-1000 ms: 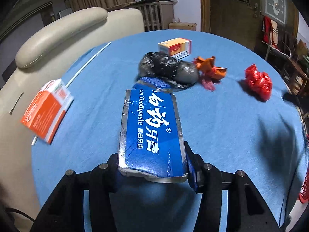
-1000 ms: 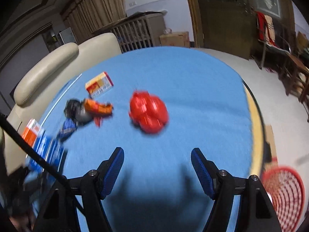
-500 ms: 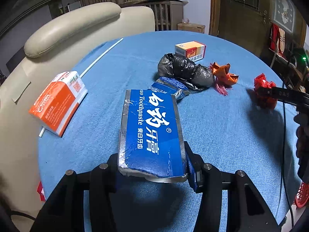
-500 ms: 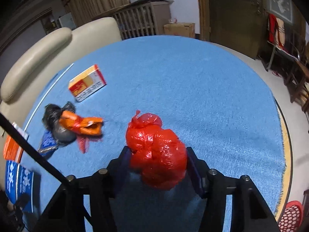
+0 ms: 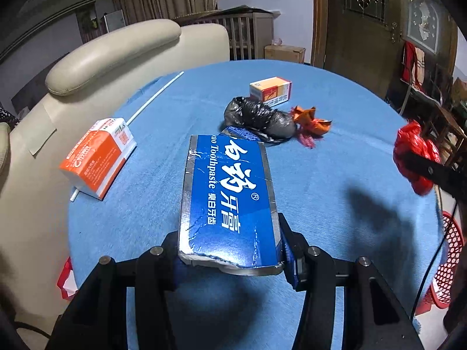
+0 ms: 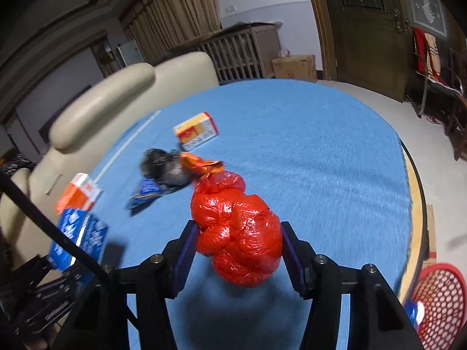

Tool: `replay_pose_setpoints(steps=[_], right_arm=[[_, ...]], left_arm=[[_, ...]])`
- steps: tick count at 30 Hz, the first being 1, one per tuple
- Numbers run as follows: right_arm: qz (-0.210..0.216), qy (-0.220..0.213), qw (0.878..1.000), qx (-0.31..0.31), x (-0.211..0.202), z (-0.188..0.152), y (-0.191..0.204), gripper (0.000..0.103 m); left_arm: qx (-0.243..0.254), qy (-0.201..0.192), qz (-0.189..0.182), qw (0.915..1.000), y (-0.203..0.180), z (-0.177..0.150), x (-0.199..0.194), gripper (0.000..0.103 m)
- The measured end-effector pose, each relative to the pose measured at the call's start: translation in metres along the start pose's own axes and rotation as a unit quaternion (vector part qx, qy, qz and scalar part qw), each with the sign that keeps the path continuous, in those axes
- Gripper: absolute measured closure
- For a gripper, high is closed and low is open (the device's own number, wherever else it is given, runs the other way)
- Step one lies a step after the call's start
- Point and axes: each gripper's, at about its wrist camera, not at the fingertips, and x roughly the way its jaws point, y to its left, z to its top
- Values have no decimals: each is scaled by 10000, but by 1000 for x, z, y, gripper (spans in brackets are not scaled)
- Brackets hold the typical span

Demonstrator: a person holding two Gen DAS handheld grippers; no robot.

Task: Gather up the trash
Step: 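Carry the red bag in the right gripper while the left carries the toothpaste box toward the basket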

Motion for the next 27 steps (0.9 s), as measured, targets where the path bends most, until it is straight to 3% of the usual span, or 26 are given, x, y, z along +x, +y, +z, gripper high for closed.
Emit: replay_pose_setpoints(steps=[15, 27], right_arm=[[493, -652, 9960, 359, -99, -56, 5, 44], [541, -1049, 9910, 625, -138, -70, -16, 44]], left_arm=[[151, -190, -160, 9996, -33, -19, -50, 49], [527, -263, -180, 9981, -69, -22, -65, 49]])
